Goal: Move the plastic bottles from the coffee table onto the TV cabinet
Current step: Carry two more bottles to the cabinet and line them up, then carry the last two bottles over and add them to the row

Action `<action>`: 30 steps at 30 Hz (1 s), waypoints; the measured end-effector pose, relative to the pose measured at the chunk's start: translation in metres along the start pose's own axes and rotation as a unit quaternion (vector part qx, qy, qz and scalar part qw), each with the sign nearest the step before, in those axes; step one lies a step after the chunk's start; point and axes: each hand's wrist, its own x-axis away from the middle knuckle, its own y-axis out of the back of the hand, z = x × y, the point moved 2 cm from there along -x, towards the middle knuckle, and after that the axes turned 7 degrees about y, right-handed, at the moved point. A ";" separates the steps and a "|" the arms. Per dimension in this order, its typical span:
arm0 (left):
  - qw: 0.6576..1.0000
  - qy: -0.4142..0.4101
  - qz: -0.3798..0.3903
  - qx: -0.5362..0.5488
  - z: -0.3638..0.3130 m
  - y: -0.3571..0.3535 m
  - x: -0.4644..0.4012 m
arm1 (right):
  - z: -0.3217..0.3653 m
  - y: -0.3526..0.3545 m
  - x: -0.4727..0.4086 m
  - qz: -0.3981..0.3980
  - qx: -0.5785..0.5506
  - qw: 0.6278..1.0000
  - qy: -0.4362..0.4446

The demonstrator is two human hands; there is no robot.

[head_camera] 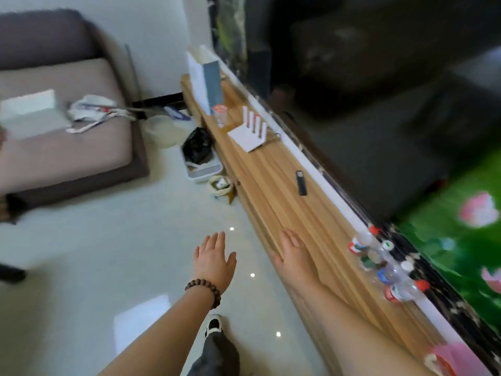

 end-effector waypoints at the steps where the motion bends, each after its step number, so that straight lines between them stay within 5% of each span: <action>1: 1.000 0.027 -0.009 0.005 0.019 0.007 0.002 | 0.016 -0.008 -0.009 0.016 0.002 1.000 0.024; 17: 0.912 0.374 -0.140 0.094 0.300 0.084 0.052 | 0.301 -0.179 -0.083 0.224 0.025 0.918 0.327; 30: 0.820 0.517 -0.203 0.136 0.537 0.179 0.047 | 0.560 -0.323 -0.125 0.312 0.074 0.829 0.459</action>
